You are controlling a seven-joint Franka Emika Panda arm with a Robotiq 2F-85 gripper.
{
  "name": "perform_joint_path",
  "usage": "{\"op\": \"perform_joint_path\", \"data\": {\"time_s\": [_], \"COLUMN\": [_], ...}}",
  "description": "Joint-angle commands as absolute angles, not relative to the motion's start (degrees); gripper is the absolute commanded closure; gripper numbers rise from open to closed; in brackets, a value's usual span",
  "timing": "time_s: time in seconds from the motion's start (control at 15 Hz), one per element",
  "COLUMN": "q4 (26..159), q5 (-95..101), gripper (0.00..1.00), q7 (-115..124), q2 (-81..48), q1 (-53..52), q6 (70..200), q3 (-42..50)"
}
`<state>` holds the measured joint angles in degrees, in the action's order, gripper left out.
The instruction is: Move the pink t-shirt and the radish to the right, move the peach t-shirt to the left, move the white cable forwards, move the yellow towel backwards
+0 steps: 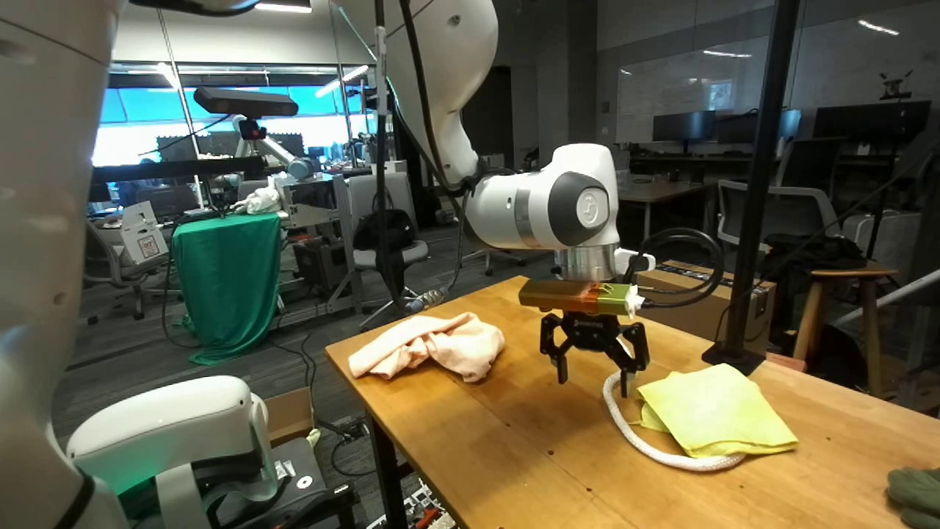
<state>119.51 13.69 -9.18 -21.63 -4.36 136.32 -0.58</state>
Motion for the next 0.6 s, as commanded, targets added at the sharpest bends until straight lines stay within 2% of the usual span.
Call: {"op": "perform_joint_path", "data": {"time_s": [0.0, 0.53], "q4": [118.0, 115.8], "q5": [12.1, 7.6], "gripper": [0.0, 0.0], "q7": [-15.4, -24.5], "q2": [-22.4, -25.1], "q1": [-2.4, 0.7], "q6": [135.1, 134.8], "q3": [-2.5, -5.0]}}
